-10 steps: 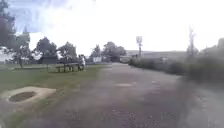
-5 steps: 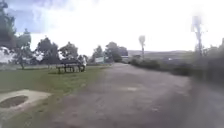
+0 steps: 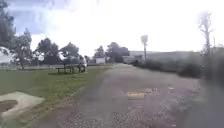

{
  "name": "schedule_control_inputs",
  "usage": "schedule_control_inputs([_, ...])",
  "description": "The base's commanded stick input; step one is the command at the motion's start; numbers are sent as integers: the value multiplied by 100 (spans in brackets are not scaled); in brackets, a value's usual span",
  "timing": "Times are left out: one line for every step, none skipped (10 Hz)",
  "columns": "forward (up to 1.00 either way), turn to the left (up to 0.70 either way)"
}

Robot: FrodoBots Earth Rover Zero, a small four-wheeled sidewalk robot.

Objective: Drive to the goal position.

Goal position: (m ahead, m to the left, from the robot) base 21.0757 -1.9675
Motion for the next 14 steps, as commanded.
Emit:
schedule_control_inputs([70, -33])
schedule_control_inputs([70, -33])
schedule_control_inputs([70, -33])
schedule_control_inputs([70, -33])
schedule_control_inputs([70, -33])
schedule_control_inputs([70, -33])
schedule_control_inputs([70, -22])
schedule_control_inputs([70, -12])
schedule_control_inputs([70, -1])
schedule_control_inputs([70, 0])
schedule_control_inputs([70, 0])
schedule_control_inputs([70, 0])
schedule_control_inputs([70, 0])
schedule_control_inputs([70, 0])
